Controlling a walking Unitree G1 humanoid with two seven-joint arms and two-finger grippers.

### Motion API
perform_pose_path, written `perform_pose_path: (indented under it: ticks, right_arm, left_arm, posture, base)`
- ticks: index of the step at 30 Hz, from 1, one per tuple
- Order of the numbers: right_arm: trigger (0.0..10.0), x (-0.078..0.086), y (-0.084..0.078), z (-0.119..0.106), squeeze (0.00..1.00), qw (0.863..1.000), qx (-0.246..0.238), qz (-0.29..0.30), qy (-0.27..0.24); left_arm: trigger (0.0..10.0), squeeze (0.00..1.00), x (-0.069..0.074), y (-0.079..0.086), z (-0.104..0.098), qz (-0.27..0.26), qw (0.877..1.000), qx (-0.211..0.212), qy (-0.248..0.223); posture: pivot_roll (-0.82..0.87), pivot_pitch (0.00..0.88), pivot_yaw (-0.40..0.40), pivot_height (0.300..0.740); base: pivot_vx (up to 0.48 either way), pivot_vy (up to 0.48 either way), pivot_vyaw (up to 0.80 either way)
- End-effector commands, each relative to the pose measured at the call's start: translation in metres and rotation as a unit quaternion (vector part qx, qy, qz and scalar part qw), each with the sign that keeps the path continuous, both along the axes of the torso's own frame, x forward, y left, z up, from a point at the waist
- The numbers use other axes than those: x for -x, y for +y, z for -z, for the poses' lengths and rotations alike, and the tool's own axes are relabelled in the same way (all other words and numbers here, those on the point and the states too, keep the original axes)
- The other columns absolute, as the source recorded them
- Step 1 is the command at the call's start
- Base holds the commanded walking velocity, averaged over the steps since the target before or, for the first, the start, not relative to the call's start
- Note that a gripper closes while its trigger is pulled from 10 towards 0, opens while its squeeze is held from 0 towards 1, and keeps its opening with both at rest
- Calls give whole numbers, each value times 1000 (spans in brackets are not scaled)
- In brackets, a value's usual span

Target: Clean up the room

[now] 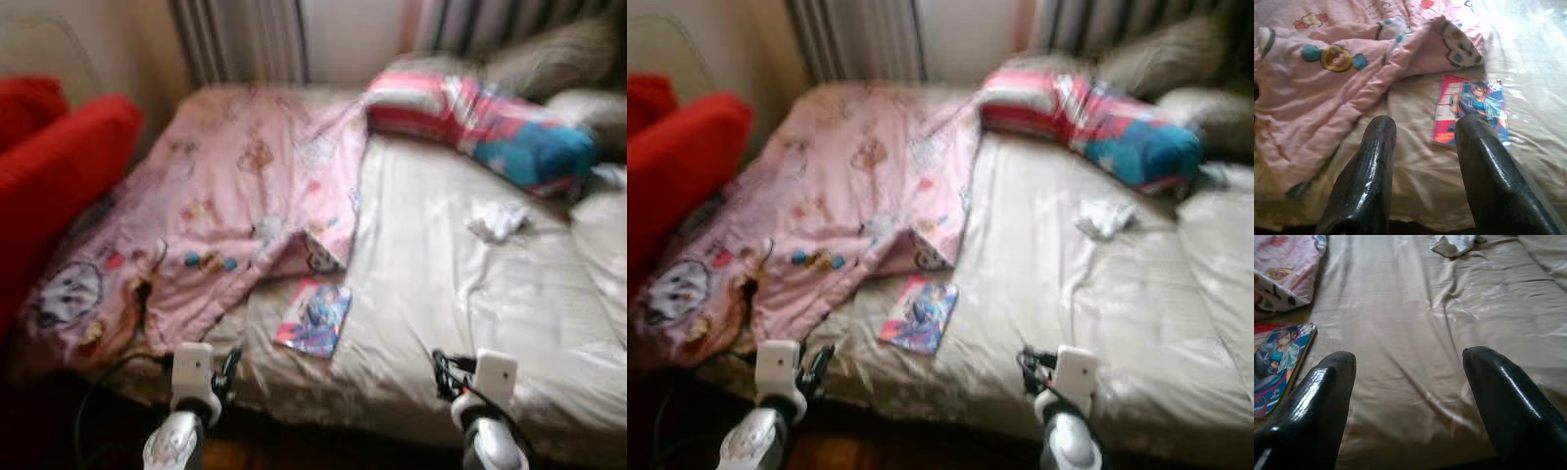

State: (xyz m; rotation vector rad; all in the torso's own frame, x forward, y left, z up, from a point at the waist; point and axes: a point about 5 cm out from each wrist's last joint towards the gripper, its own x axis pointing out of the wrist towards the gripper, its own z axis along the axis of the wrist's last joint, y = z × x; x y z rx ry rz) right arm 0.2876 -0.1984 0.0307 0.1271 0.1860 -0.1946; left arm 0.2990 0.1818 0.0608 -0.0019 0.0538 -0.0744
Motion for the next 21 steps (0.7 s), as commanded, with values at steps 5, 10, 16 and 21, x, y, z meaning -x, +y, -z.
perform_pose_path:
  ticks: [5, 10, 16, 21]
  right_arm:
    - [10000, 2, 15, 6, 0, 1000, -11, -17, 11]
    - [10000, 1, 16, 6, 0, 1000, -11, -18, 11]
    - [10000, 1, 17, 6, 0, 1000, -11, -19, 12]
    - [10000, 1, 17, 7, 0, 1000, -13, -19, 12]
  left_arm:
    - [10000, 0, 9, 15, 10, -19, 1000, -3, 22]
    - [10000, 0, 9, 15, 10, -20, 1000, -3, 20]
    - [10000, 0, 9, 15, 9, -19, 1000, -5, 17]
    - [10000, 0, 10, 14, 8, -18, 1000, 1, 11]
  posture:
    - [-3, 232, 59, 740]
    - [-3, 232, 59, 740]
    - [-3, 232, 59, 740]
    - [-3, 232, 59, 740]
  base:
    - [0, 480, 0]
    - [0, 415, 0]
    - [0, 53, 0]
    - [0, 0, 0]
